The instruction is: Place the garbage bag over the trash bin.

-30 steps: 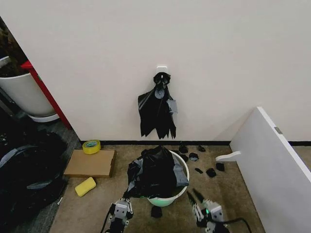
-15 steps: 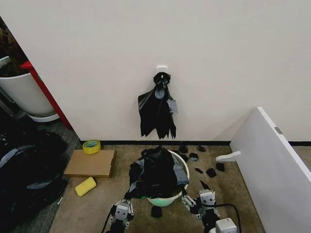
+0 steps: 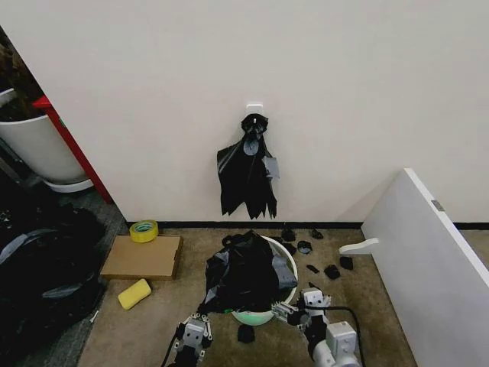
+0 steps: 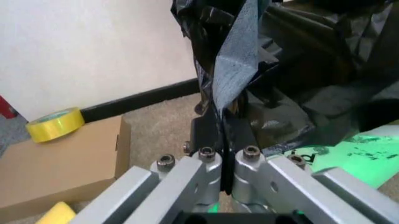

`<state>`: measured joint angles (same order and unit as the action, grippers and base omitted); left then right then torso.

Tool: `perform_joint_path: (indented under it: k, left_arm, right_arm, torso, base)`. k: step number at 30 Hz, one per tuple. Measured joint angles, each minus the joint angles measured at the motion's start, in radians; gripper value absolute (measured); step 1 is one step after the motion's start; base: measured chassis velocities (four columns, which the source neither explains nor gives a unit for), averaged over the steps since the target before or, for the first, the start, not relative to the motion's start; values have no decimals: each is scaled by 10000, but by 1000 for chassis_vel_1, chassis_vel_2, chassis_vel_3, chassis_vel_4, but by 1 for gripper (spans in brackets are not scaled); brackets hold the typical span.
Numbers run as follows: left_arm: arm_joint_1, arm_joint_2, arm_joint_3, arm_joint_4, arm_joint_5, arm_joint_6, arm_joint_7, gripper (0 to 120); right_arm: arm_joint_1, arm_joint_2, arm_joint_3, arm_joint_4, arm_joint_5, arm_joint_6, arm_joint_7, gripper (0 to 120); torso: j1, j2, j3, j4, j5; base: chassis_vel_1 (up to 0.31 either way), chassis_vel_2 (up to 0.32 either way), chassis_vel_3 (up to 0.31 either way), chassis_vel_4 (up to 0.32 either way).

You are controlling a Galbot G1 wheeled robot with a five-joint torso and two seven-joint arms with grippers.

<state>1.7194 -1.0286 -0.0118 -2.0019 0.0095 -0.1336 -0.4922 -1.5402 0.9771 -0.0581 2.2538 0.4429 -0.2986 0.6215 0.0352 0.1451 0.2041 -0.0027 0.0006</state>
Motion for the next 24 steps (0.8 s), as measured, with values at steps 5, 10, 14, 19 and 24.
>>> perform_joint_path:
  k: [5, 10, 14, 19, 24]
  left_arm:
    - [38, 32, 8, -9, 52, -10, 6, 0]
    - [30, 32, 21, -11, 66, -20, 10, 0]
    - [0, 29, 37, -11, 66, -22, 10, 0]
    - [-46, 25, 58, -6, 65, -22, 11, 0]
    - [-101, 34, 112, -3, 51, -22, 1, 0]
  right_arm:
    - [380, 134, 29, -438, -81, -422, 148, 100]
    - [590, 225, 59, -577, 480, -624, 334, 100]
    - [639, 227, 100, -474, 892, -613, 350, 90]
    - [595, 147, 121, -275, 1187, -556, 331, 73]
    - [546, 129, 188, -244, 1356, -500, 323, 54]
  torso:
    - [0, 0, 0, 1, 1]
    - [0, 0, 0, 1, 2]
    - [0, 0, 0, 1, 1]
    - [0, 0, 0, 2, -1]
    - [0, 0, 0, 1, 0]
  base:
    - [0, 0, 0, 0]
    - [0, 0, 0, 0]
    - [0, 0, 0, 0]
    - [0, 0, 0, 0]
    - [0, 0, 0, 0]
